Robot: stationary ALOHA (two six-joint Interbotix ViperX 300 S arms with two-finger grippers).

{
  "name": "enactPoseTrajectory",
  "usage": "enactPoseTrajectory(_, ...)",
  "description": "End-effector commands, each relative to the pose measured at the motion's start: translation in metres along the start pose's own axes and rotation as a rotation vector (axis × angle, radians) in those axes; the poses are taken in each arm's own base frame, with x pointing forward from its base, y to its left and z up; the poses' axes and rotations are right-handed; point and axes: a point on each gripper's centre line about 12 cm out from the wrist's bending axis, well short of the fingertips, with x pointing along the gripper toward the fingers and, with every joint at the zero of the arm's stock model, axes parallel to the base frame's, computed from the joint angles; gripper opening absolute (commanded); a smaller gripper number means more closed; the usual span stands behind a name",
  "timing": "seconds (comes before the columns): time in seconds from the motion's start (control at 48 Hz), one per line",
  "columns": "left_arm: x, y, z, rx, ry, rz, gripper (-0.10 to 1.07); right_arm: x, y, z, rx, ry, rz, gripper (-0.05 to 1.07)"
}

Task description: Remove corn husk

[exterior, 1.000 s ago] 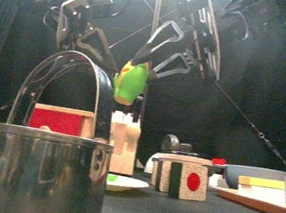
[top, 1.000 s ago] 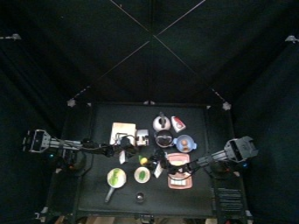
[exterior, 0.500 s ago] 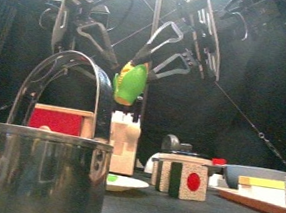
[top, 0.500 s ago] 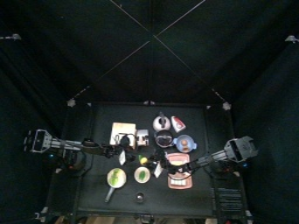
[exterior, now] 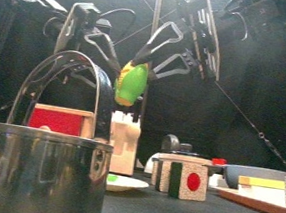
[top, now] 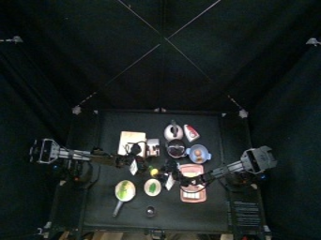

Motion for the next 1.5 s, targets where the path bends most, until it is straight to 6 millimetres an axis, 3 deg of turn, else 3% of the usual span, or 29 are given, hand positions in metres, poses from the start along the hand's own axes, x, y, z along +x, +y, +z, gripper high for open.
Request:
enactPoseTrajectory(0.0,0.0033,-0.0048,0.0116,-0.009,-0.025,-0.013,0.86,-0.0047,0.0037,0.0119,0.011,-0.03,0.014,0.6)
enactPoseTrajectory(0.979,0.0102,-0.0043,0.0079,-0.069,-0.011,-0.01,0.84,-0.0046,-0.0007,0.0107,0.009,-0.036,-0.006,0.59)
enactPoseTrajectory(1.479,0.0111,-0.0003,0.0073,-0.086,-0.01,0.003,0.54,-0.0036,-0.0027,0.0138,0.011,-0.045,-0.013,0.6)
